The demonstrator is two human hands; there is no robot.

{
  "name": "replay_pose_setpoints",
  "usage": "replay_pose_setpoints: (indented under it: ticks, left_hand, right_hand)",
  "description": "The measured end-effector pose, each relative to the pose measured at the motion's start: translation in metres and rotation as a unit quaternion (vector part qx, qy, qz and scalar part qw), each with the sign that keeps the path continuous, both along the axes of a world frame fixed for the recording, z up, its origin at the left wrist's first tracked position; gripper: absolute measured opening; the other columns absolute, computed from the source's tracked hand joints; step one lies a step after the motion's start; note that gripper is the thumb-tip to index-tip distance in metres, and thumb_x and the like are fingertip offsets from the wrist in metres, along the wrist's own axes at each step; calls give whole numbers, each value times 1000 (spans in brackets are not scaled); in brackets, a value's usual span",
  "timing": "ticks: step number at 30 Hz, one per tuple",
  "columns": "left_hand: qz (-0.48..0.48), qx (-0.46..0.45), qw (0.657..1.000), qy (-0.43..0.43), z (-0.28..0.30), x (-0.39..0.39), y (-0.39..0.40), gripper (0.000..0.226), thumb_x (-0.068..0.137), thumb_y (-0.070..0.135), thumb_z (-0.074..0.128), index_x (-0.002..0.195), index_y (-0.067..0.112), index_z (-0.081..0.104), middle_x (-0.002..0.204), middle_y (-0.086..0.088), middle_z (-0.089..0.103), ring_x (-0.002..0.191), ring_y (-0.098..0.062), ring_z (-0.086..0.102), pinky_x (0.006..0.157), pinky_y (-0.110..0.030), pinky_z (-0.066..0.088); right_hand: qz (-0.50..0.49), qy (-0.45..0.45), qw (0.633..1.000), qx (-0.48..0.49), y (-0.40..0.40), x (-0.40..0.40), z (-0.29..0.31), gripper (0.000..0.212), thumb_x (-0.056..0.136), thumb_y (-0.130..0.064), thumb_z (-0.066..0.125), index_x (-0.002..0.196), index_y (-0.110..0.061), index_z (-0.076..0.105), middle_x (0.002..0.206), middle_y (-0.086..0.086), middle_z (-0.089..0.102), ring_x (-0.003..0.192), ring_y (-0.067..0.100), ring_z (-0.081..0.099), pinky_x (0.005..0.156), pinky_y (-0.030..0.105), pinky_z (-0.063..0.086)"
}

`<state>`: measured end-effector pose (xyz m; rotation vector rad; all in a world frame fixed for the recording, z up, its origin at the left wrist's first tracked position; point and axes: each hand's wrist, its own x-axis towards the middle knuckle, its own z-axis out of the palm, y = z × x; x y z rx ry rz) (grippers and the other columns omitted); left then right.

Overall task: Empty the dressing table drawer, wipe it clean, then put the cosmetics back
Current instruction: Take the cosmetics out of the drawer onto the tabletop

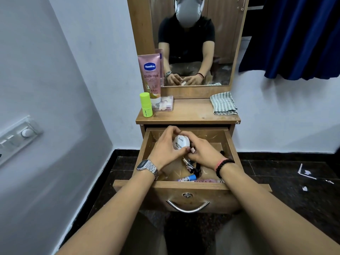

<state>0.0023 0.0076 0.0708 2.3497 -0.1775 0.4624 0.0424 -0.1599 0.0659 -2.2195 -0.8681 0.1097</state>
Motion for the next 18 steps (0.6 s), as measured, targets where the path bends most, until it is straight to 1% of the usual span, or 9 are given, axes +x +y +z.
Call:
replay_pose_setpoints:
  ticks: [2,4,7,8,10,12,15,18]
  left_hand:
    - [2,-21,1000,-13,0,-1,1,55,67,47,74,108,27,42,111,7,55,102,-9,58,86,-37,52]
    - [3,-27,999,-26,1,-2,2,55,68,48,73,109,26,43,114,6,55,105,-10,58,88,-39,52]
    - [21,-5,997,-68,6,-3,1,48,71,39,76,106,20,50,110,5,55,100,-10,57,84,-35,51]
    - [36,18,995,-86,9,-2,2,44,73,36,76,105,18,52,108,5,54,98,-10,56,81,-33,50]
    - [67,81,987,-119,17,3,7,39,77,37,72,103,18,52,109,4,53,97,-14,55,74,-32,49]
    - [83,131,980,-126,24,15,16,36,80,38,69,103,17,51,110,2,52,97,-19,55,73,-32,48]
    - [89,171,976,-104,36,36,24,34,83,35,68,105,14,52,113,-3,52,101,-22,53,79,-27,39]
    - [87,219,969,-71,42,56,29,35,85,35,66,109,13,52,116,-6,53,105,-26,54,85,-31,40]
  right_hand:
    - [-6,-12,999,38,1,-1,3,71,78,-3,59,133,-42,38,96,-14,58,67,16,59,68,28,52]
    - [-20,-19,997,71,0,-1,4,69,79,-3,61,130,-44,41,89,-18,58,60,13,54,65,29,53]
    - [-42,-43,996,71,0,0,6,67,83,-7,63,133,-43,37,104,-8,64,65,7,57,72,33,56]
    - [-51,-58,995,60,0,0,6,68,83,-9,63,136,-41,34,110,-7,64,69,6,58,75,33,55]
    - [-67,-74,994,48,0,1,6,68,85,-10,63,138,-37,31,120,-11,60,81,4,58,79,33,54]
    - [-79,-72,993,46,-3,2,5,62,87,-10,60,137,-35,32,121,-14,57,86,3,57,79,29,53]
    - [-87,-60,993,43,-6,2,5,53,88,-9,56,132,-33,38,119,-14,57,84,0,57,78,23,49]
    - [-90,-52,994,45,-6,3,5,49,88,-7,53,127,-33,41,115,-15,58,83,0,58,78,23,49]
